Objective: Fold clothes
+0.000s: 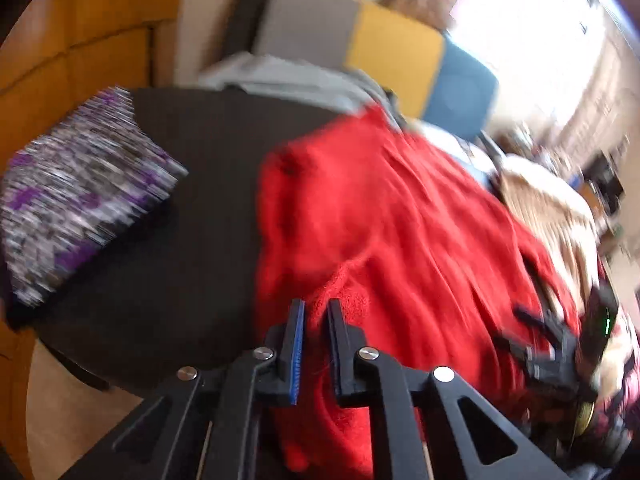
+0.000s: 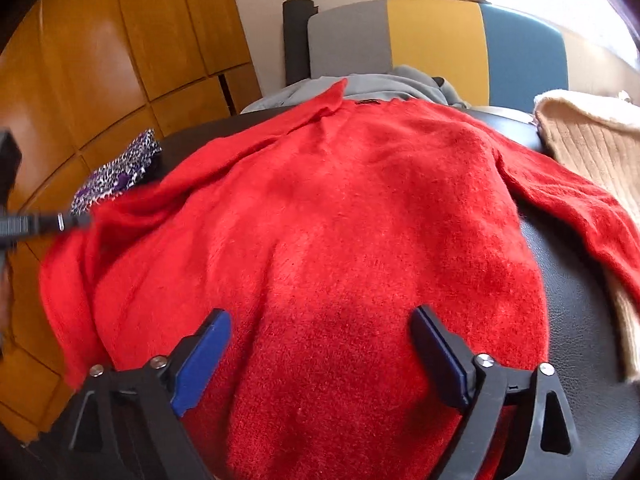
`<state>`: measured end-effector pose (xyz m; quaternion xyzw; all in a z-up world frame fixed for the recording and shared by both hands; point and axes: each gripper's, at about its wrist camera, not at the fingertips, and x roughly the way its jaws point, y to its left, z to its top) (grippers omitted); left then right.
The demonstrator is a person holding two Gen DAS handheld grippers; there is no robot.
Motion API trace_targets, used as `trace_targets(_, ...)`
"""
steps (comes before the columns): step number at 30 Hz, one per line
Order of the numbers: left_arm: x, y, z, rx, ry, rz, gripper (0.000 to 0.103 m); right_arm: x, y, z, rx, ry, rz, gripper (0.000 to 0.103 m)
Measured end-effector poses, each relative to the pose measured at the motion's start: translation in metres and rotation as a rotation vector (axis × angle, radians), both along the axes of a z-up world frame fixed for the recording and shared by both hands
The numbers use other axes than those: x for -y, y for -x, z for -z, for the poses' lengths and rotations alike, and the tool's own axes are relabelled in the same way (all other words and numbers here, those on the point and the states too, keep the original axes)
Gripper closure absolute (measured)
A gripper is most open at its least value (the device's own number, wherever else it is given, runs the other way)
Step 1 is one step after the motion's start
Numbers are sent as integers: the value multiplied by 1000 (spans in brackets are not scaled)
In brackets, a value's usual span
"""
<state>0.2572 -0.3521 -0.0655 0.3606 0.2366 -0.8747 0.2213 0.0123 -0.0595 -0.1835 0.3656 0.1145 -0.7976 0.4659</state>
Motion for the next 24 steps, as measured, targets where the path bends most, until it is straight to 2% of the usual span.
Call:
trace_targets(1, 16, -6, -10, -21, 8, -38, 94, 3, -2, 0, -10, -10, -7, 7)
trace_targets(4, 60, -22, -44, -50, 99, -141, 94, 6, -5, 0, -28, -26, -15, 5)
trace_targets(6, 89, -30, -61, -27, 175, -231, 94, 6, -6, 0, -30, -30, -14, 3)
trace_targets(8, 115, -39, -69, -10, 185, -318, 94, 7, -6, -1, -32, -39, -16, 2)
trace_targets(10, 139, -44, -76, 25, 201, -422, 86, 8, -6, -1, -34, -51, -19, 0)
trace_targets(12, 144, -47, -84, -5, 204, -457, 85, 9, -6, -2, -36, -64, -23, 0)
trace_targets(14, 125, -38, -91, -66, 225, -381, 83, 11, -6, -2, -38, -77, -27, 0)
trace_targets(15, 113, -28, -90, -79, 235, -314, 82, 11, -5, -3, -39, -83, -28, 0)
trace_targets(16, 95, -11, -85, -81, 231, -207, 82, 12, -5, -3, -40, -90, -30, 0)
trace_targets(19, 43, 43, -57, -59, 172, 77, 82, 14, -5, -4, -39, -108, -35, 0)
trace_targets(21, 19, 75, -39, -44, 119, 188, 82, 14, 6, -15, 19, -82, -17, 1)
trace_targets(24, -7, 130, -7, -4, 49, 308, 82, 13, 17, -36, -30, -15, 16, 2)
